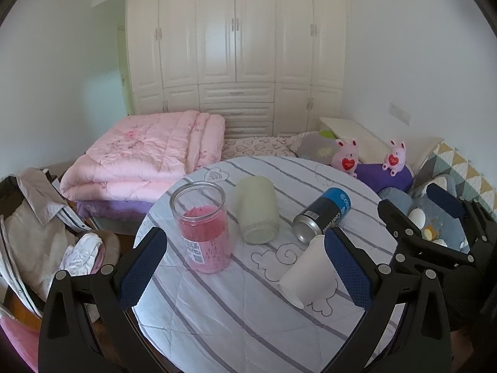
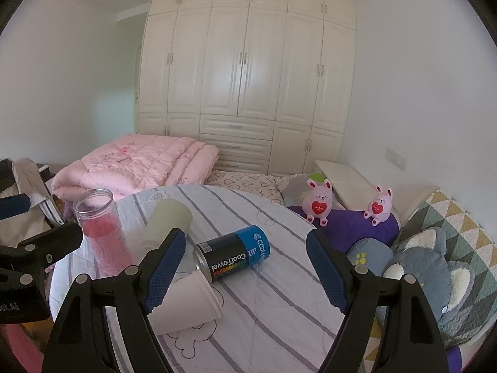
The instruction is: Flip cup upright
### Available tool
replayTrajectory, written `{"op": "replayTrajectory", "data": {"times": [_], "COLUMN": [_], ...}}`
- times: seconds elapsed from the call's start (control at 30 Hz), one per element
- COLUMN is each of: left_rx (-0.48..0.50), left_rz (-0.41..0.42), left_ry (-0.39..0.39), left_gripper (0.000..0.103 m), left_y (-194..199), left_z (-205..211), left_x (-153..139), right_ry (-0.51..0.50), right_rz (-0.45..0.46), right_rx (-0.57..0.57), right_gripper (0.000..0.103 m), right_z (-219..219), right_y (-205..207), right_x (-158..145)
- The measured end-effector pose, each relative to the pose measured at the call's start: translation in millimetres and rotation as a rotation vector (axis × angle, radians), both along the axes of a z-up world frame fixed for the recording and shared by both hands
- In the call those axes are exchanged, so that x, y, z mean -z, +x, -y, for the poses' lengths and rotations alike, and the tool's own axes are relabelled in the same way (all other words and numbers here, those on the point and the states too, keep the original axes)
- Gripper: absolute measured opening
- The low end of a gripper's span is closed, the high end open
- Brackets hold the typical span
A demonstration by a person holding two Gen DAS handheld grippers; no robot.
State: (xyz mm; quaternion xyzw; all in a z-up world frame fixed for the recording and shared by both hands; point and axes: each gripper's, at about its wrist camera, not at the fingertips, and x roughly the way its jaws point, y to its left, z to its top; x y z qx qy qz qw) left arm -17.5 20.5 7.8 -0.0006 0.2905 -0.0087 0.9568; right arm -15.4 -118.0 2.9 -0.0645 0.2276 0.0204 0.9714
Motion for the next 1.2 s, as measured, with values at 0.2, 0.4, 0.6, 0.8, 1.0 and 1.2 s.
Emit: {"op": "replayTrajectory", "data": {"times": [0.2, 0.4, 0.6, 0.8, 1.0, 1.2], "left_rx": [-0.016, -0.017, -0.016, -0.014, -0.013, -0.011], "left_rz": [0.066, 0.067, 0.105, 0.125, 0.137, 0.139], "left_ry": [0.028, 0.042, 0.028, 0.010, 0.009, 0.007], "left_gripper": [0.103, 0.103, 0.103, 0.103, 0.103, 0.103], "left_y": [-6, -5, -8, -9, -10, -9], "left_z": [0, 0, -6, -12, -15, -18], "left_x": [-1, -1, -1, 0, 1, 1], "right_ry": [0.001, -0.011, -0.013, -0.024, -0.040, -0.050], "right_rz": [0.011, 0.023, 0.044, 0.062, 0.066, 0.068], "right_rx": [-0.002, -0.014, -0.020, -0.031, -0.041, -0.047], "right_gripper": [0.081, 0.081, 0.081, 0.081, 0.081, 0.081], "right_z": [-2, -6, -7, -12, -16, -20], "right_y": [1, 1, 0, -2, 1, 2], "right_x": [0, 3, 3, 3, 4, 4]}}
